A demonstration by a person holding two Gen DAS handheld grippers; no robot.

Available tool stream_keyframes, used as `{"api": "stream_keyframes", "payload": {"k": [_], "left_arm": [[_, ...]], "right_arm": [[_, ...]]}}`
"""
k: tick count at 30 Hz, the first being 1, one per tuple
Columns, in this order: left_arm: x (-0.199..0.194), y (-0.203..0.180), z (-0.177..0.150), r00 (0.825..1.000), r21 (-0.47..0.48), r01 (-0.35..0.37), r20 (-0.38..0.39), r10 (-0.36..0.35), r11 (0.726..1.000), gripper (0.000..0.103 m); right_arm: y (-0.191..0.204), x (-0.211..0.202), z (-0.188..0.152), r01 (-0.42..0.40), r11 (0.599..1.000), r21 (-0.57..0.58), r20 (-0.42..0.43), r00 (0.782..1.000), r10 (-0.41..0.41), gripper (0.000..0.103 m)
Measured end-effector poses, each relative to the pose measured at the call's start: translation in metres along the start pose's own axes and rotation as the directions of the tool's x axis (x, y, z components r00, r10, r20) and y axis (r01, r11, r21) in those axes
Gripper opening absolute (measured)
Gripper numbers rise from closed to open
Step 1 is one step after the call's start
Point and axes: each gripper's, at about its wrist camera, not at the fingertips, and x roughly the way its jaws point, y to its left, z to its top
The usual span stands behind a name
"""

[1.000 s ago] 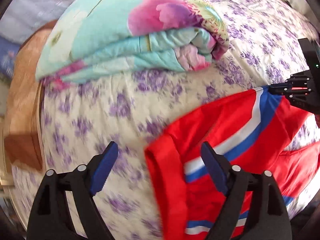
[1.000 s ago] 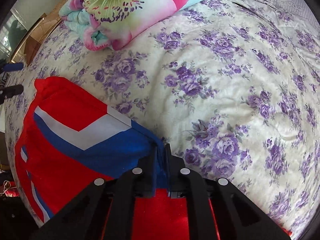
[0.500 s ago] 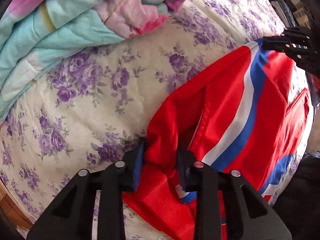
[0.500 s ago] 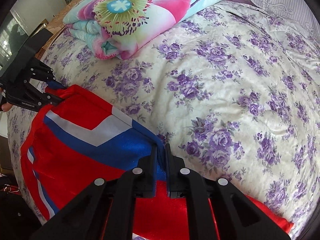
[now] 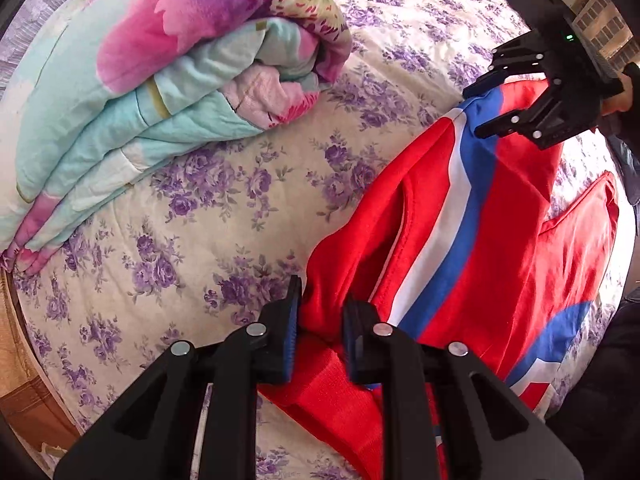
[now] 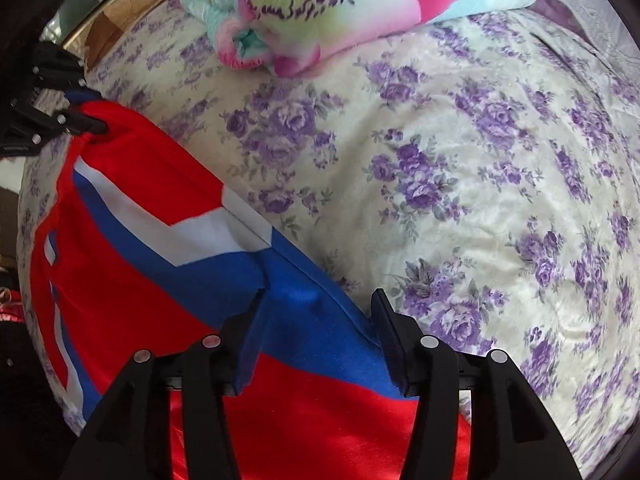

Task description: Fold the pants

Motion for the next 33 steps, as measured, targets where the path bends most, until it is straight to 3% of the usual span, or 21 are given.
{"api": "stream_keyframes", "payload": {"k": [1,2,3,9,13,17,24,33], "left_arm": [[-0.002,-0.001,-0.002,1.000,-0.003,0.004,0.002,-0.004,1.000,0.017],[-0.004,0.002,-0.004,1.000,-0.007,0.003,0.000,-0.003,1.000,0.017],[-0.005,0.002,-0.006,1.000,-0.009,0.000,-0.003,0.000,1.000,0.017],[-0.015,0.015,-0.001,1.000,-0.027,-0.030,-0.001,0.029,0.999,0.017],[-0.036,0.016,-0.005,0.999,-0.049,-0.012,0.051,0.015,0.999,0.017],[-0.063,0.010,-0.025,0.992,-0.076,0.016,0.124,-0.006,0.997,0.017],[-0.084,-0.018,-0.084,0.985,-0.086,0.053,0.170,-0.038,0.995,0.017],[-0.043,-0.065,-0.160,0.999,-0.042,0.046,0.019,-0.045,0.998,0.018]], "right_arm": [[-0.001,0.002,-0.001,-0.016,1.000,-0.005,-0.002,1.000,0.016,0.052],[-0.001,0.000,-0.002,-0.041,0.999,-0.017,0.004,0.999,0.041,0.032],[0.000,-0.003,-0.003,-0.087,0.996,-0.022,0.001,0.996,0.087,0.004],[0.018,-0.062,-0.022,-0.020,0.997,-0.071,0.107,0.994,0.027,0.004],[0.041,-0.108,-0.045,0.062,0.998,-0.031,0.200,0.978,-0.055,0.004],[0.081,-0.130,-0.077,0.123,0.992,-0.030,0.238,0.965,-0.113,0.004],[0.157,-0.120,-0.135,0.061,0.998,-0.019,0.207,0.977,-0.055,0.004],[0.209,-0.080,-0.181,0.031,0.998,0.062,0.174,0.984,-0.042,0.004]]}}
